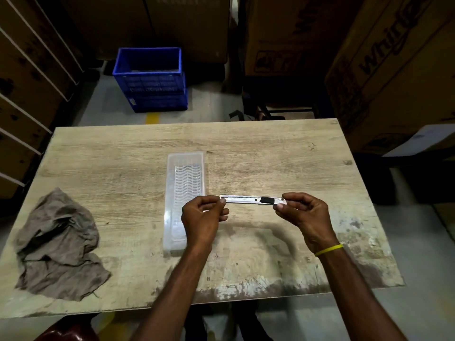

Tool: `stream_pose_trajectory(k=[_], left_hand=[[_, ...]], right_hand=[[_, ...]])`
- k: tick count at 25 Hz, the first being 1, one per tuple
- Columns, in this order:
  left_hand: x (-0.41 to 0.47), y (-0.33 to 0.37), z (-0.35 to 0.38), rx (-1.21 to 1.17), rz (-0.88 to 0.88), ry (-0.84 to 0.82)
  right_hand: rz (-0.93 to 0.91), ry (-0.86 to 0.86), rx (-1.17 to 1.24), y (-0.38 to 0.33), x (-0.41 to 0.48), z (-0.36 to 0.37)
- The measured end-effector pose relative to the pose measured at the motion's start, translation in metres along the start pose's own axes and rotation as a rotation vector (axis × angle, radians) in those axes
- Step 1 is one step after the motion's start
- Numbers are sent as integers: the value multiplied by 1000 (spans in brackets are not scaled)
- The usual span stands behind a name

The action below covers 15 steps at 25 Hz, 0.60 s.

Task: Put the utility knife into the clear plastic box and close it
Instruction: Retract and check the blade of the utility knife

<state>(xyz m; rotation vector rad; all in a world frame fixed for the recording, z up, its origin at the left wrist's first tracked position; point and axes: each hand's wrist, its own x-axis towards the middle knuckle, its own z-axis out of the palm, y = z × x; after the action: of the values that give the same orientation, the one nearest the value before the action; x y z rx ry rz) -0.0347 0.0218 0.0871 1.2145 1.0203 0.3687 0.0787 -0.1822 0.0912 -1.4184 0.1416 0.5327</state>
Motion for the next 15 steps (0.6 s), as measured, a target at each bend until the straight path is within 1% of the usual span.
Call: stream_pose_trajectory(k=[2, 4, 7, 10, 12, 14, 15], left_hand=[[5, -7, 18, 58, 4, -3], [11, -18, 35, 98, -30, 11], [17, -44, 52, 195, -90, 64], [21, -70, 57, 281, -99, 118], [21, -79, 55, 334, -109, 136], [23, -85, 52, 371, -129, 125], [23, -86, 51, 384, -128, 120]], right_hand=[[16, 51, -48, 8, 11, -14], [38, 86, -122, 19, 23, -26], [95, 131, -233, 39, 38, -35], [137, 139, -337, 56, 47, -37], [54, 105, -572, 64, 52, -39], [-113, 46, -863, 71, 57, -40], [-187, 43, -952, 75, 60, -40]])
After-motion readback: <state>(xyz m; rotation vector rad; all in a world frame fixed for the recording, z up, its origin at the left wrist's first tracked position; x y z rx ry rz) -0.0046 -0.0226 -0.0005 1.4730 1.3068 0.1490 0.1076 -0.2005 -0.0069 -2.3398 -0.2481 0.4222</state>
